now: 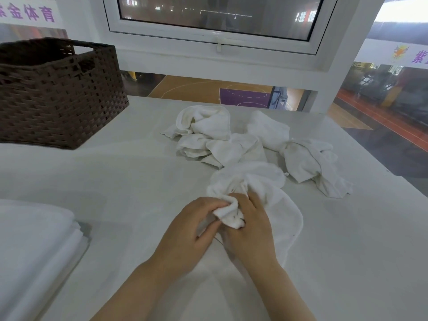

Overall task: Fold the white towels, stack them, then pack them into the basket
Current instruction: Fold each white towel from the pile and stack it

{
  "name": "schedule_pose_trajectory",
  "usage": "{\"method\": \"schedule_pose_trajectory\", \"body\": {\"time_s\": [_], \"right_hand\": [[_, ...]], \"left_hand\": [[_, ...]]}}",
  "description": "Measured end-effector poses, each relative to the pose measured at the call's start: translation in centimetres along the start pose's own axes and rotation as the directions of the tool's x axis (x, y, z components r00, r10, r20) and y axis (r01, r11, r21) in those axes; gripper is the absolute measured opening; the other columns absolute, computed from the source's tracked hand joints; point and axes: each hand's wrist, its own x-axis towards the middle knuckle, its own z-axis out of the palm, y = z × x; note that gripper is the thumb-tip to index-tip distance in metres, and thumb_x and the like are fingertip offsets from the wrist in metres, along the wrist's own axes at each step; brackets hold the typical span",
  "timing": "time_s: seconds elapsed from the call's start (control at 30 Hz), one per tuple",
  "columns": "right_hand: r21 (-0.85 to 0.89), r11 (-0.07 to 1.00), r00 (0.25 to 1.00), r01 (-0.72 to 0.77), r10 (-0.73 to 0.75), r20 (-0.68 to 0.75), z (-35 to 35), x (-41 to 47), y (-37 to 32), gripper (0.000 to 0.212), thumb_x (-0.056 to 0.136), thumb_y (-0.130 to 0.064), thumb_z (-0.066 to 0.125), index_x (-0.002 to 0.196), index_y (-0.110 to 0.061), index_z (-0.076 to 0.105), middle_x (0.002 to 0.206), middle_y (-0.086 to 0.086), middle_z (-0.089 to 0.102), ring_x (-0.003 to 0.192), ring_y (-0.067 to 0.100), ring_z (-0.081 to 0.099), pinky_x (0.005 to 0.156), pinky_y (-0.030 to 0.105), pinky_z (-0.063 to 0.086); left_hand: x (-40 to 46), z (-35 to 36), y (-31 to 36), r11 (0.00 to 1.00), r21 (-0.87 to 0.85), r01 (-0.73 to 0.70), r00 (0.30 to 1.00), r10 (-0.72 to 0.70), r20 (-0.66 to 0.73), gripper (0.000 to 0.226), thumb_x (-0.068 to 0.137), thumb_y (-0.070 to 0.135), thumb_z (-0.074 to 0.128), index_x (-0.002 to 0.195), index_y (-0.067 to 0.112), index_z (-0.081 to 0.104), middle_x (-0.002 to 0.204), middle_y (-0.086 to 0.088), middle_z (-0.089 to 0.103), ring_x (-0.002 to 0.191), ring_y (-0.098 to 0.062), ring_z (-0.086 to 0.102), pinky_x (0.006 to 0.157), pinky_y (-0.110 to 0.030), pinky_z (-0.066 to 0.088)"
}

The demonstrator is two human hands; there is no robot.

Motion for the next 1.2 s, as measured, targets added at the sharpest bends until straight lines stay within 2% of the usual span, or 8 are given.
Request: {"method": "schedule_pose_trajectory", "body": {"time_s": [0.17,0.43,0.6,0.7,0.87,0.97,1.1,1.2], "right_hand": [[0.417,0.865,0.950,-0.281,0.311,-0.005,-0.8,0.4,-1.4,0.007,0.092,-0.024,0.065,0.087,-0.024,0.060,0.082,-0.005,0.067,0.076,0.008,0.064,0.068,0.022,0.050],[0.747,0.524,0.872,-0.409,0.467,0.149,-1.4,0.9,-1.8,0.027,0.094,-0.029,0.062,0.119,-0.018,0.063,0.112,0.001,0.072,0.107,0.018,0.068,0.093,0.039,0.053],[0.870,0.266,0.823,-0.415,0.517,0.235,-1.8,1.4,-1.5,0.036,0.088,-0.026,0.063,0.113,0.000,0.064,0.099,0.012,0.073,0.092,0.027,0.069,0.072,0.030,0.058],[0.876,0.236,0.819,-0.422,0.514,0.256,-1.7,1.3,-1.6,0.045,0.088,-0.032,0.063,0.120,0.001,0.063,0.107,0.018,0.070,0.095,0.027,0.070,0.078,0.033,0.058],[0.884,0.210,0.825,-0.417,0.496,0.271,-1.3,1.2,-1.9,0.046,0.083,-0.031,0.066,0.118,-0.001,0.064,0.106,0.016,0.071,0.092,0.023,0.072,0.071,0.027,0.058],[0.891,0.193,0.823,-0.412,0.499,0.272,-1.0,1.2,-1.8,0.040,0.091,-0.023,0.061,0.124,-0.001,0.062,0.116,0.018,0.070,0.104,0.027,0.070,0.079,0.031,0.058],[0.904,0.165,0.827,-0.394,0.492,0.270,-1.3,1.4,-1.4,0.045,0.091,-0.026,0.060,0.131,-0.003,0.059,0.126,0.017,0.066,0.116,0.031,0.064,0.100,0.041,0.051],[0.906,0.198,0.846,-0.375,0.473,0.247,-1.8,1.5,-1.5,0.035,0.096,-0.023,0.056,0.125,-0.003,0.062,0.117,0.013,0.070,0.108,0.026,0.068,0.091,0.035,0.057]], "left_hand": [[-0.3,0.9,-1.0,0.988,0.119,0.098,0.992,-0.088,-0.087,0.050,0.088,0.017,0.069,0.127,0.037,0.044,0.124,0.024,0.044,0.119,-0.004,0.047,0.094,-0.009,0.036],[0.0,-0.1,-3.1,0.939,0.191,0.285,0.948,-0.246,-0.204,0.026,0.095,0.028,0.057,0.117,0.035,0.046,0.115,0.028,0.046,0.106,0.006,0.048,0.085,-0.023,0.045],[-0.1,-0.4,-3.1,0.936,-0.004,0.351,0.935,-0.350,0.049,0.060,0.087,0.051,0.063,0.140,0.039,0.036,0.135,0.030,0.044,0.123,0.012,0.043,0.098,-0.015,0.039],[-0.1,-0.1,-2.5,0.949,-0.054,0.311,0.947,-0.305,0.098,0.053,0.085,0.049,0.067,0.132,0.038,0.045,0.126,0.028,0.054,0.117,0.006,0.052,0.093,-0.015,0.044],[0.1,0.0,-3.5,0.933,0.181,0.312,0.949,-0.315,-0.013,0.009,0.093,0.032,0.058,0.102,0.034,0.057,0.096,0.020,0.061,0.090,0.000,0.058,0.076,-0.026,0.049],[0.0,0.0,-4.1,0.899,0.281,0.336,0.940,-0.338,-0.044,0.011,0.089,0.026,0.057,0.092,0.035,0.051,0.084,0.018,0.055,0.079,-0.003,0.052,0.060,-0.020,0.037],[-0.2,-0.2,-5.1,0.886,0.364,0.287,0.954,-0.297,-0.030,0.014,0.091,0.013,0.051,0.092,0.027,0.055,0.083,0.013,0.055,0.079,-0.006,0.049,0.065,-0.022,0.037],[0.0,-0.6,-4.6,0.900,0.348,0.264,0.965,-0.249,-0.088,0.012,0.095,0.013,0.050,0.089,0.024,0.054,0.078,0.011,0.056,0.074,-0.007,0.050,0.062,-0.020,0.034]]}}
